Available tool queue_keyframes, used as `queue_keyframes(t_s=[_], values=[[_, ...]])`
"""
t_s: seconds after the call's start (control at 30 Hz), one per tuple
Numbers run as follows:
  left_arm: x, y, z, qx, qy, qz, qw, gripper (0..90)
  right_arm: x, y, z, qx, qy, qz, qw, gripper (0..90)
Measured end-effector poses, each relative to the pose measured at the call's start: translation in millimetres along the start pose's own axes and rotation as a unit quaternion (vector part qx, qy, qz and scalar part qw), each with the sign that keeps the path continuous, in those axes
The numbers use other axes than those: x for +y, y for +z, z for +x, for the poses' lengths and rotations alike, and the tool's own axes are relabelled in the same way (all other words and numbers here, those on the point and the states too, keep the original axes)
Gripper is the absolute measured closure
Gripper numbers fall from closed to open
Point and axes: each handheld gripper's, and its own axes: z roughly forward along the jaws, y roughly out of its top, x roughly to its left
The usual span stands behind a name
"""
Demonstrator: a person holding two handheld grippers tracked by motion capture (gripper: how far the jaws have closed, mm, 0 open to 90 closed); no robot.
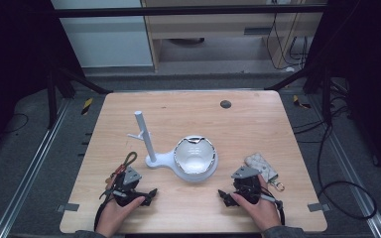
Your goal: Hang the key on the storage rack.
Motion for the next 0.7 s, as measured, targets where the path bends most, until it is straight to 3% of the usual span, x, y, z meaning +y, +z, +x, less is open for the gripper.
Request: queue_keyframes(t_s=[0.2, 0.27, 0.37, 0.47, 0.7], values=[[0.0, -1.3, 0.9, -0.003, -0.001, 0.001, 1.0, 5.1, -0.5, -0.5, 1.0, -0.003, 0.0, 0.0, 1.0, 0.4], [0.8, -6.1, 2.5, -0.007, 0.001, 0.005, 1.0, 6.4, -0.5, -0.8, 1.2, -0.003, 0.001, 0.001, 1.0, 0.4], [5.0, -19.8, 8.1, 0.003, 0.013, 0.012, 0.9998, 7.1, -0.7, -1.0, 1.2, -0.004, 0.001, 0.002, 1.0, 0.4], [10.2, -34.5, 21.6, 0.016, 0.028, 0.035, 0.9989, 7.7, -1.0, -1.5, 1.3, -0.003, 0.001, 0.002, 1.0, 0.4], [13.9, -44.8, 48.3, 0.027, 0.023, 0.074, 0.9966, 7.3, -1.5, -1.6, 1.7, -0.003, 0.002, 0.0, 1.0, 0.4]])
